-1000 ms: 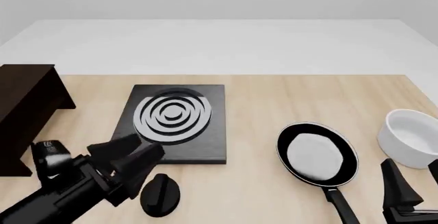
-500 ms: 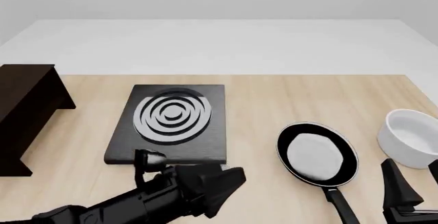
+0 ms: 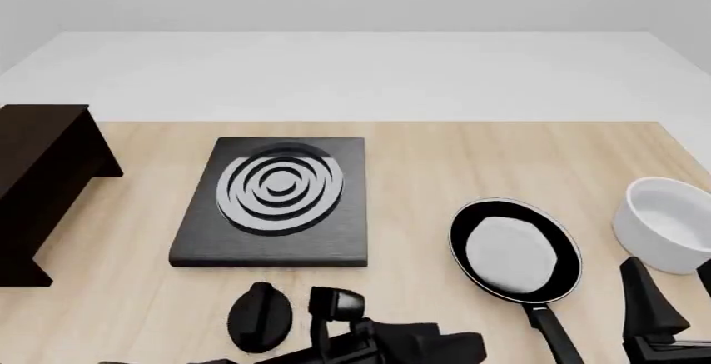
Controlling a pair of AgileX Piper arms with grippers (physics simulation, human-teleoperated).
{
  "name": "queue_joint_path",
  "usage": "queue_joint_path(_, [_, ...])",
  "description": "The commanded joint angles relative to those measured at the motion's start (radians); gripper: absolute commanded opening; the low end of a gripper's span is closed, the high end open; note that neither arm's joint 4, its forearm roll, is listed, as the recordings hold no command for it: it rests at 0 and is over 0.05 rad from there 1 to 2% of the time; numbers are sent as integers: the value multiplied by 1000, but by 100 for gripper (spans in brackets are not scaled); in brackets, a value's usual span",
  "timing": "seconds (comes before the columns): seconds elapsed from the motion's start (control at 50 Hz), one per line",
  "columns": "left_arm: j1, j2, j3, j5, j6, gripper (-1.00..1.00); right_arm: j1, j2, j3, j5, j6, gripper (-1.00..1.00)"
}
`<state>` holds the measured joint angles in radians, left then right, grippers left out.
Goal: Put the frying pan on top of the cabinet.
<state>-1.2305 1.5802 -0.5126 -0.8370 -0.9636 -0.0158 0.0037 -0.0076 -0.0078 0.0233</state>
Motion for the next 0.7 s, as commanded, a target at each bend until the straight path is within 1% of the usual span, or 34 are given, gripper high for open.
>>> queue_joint_path(0.02, [-42, 132, -42, -74, -59, 100, -3, -1, 3, -4, 8, 100])
queue_joint_path(0.34, [-35, 222, -82, -112, -85, 100, -5, -2, 5, -7, 21, 100])
queue_joint_path(0.44, [-38, 279, -103, -132, -99, 100, -7, -1, 3, -7, 25, 100])
queue_joint_path(0.7, [-48, 369, -148, -155, -117, 100, -9, -2, 6, -10, 36, 100])
